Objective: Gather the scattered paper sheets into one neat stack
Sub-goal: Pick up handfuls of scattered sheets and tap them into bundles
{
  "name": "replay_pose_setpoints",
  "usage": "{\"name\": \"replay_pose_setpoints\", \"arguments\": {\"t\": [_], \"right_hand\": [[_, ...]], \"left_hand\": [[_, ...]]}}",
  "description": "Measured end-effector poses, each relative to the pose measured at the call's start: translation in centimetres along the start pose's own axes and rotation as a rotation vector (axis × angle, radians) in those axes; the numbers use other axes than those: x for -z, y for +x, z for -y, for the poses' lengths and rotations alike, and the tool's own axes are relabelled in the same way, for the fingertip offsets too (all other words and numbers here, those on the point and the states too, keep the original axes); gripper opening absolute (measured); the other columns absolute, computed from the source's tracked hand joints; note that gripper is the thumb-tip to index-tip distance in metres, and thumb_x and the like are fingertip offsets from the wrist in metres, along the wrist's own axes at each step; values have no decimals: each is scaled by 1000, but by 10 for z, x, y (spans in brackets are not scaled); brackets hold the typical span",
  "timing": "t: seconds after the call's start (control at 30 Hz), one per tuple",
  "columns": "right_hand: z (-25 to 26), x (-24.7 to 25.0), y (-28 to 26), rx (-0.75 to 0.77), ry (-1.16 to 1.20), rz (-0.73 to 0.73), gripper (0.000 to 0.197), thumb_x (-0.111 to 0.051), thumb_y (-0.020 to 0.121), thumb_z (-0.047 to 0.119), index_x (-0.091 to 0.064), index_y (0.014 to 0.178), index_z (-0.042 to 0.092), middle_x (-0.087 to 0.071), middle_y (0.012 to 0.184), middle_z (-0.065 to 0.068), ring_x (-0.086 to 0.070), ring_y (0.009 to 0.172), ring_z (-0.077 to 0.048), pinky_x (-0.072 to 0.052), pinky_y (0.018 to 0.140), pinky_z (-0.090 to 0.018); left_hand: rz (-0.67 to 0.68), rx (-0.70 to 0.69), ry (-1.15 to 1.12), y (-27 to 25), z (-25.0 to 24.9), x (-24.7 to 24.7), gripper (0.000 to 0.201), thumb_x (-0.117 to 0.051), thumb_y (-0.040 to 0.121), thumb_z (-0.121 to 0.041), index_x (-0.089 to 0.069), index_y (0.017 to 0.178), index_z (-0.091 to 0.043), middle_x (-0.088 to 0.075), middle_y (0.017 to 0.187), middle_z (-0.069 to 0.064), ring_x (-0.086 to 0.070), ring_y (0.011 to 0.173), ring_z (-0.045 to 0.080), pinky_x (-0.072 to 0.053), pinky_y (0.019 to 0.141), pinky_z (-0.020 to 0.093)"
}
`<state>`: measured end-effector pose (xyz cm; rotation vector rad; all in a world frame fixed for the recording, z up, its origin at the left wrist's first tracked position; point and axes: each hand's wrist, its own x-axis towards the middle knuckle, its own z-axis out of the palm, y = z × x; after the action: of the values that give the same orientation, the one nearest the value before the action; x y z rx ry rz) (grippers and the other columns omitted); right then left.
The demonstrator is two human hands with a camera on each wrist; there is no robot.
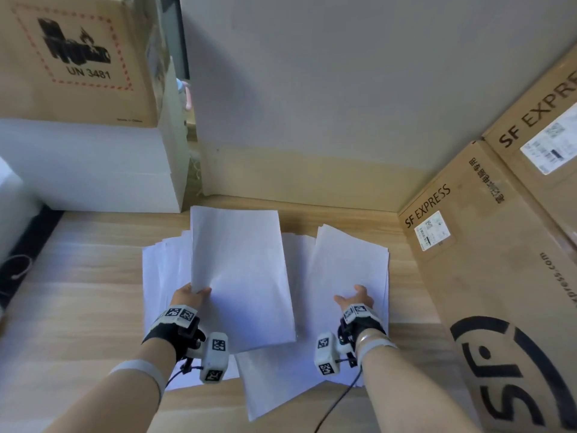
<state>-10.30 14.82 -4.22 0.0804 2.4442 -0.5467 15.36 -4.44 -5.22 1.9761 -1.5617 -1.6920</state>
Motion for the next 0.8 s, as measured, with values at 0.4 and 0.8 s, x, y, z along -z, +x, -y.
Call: {"name": "replay_pose_setpoints", "arguments": {"t": [0.4,0.8], "right_hand": [[-22,28,27,-177,47,-6,101,-72,79,21,1,150,17,-7,157,-17,-21,142,-37,-24,112,-50],[-28,53,20,-120,-105,89,33,-51,93,23,-57,113,-2,-60,122,-19,-60,106,-30,-43,80,-28]], "left_hand": [[-9,103,51,11,10,-21,39,-57,89,-10,-54,125,4,-61,122,28,-52,90,28,-39,83,32],[-32,105,110,11,7,-21,40,-56,89,-10,-51,126,5,-59,122,28,-58,102,37,-42,87,37]]}}
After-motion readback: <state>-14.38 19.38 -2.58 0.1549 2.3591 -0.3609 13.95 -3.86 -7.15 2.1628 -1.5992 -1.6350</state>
